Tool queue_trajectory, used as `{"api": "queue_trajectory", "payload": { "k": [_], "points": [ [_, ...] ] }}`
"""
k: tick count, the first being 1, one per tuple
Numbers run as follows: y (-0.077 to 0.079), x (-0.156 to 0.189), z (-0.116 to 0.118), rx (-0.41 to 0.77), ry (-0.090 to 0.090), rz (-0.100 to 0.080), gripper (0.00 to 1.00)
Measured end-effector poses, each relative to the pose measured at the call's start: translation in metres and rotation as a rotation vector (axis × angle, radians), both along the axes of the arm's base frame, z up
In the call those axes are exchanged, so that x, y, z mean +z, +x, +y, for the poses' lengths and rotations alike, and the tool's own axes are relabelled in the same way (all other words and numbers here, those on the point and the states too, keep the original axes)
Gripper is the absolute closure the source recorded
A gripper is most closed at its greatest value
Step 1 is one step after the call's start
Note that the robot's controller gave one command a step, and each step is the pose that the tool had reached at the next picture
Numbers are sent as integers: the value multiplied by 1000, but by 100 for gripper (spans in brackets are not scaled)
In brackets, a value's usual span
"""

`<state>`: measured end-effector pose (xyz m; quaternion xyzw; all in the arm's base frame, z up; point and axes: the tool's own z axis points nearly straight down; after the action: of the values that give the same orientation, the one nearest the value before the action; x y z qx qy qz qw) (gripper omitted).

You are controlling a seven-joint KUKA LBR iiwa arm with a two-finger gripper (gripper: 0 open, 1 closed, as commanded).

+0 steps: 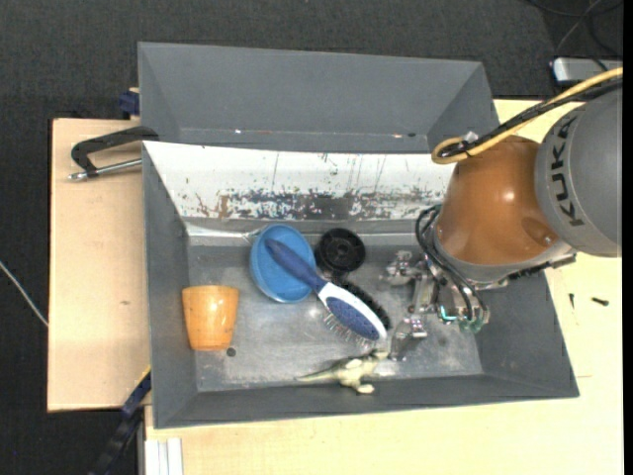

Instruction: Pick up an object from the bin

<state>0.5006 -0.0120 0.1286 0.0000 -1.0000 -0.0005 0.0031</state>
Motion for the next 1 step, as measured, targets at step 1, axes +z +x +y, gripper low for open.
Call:
{"api": "queue_trajectory", "payload": {
  "k": [1],
  "points": [
    [74, -57, 58, 240, 0, -13, 0]
  ]
}}
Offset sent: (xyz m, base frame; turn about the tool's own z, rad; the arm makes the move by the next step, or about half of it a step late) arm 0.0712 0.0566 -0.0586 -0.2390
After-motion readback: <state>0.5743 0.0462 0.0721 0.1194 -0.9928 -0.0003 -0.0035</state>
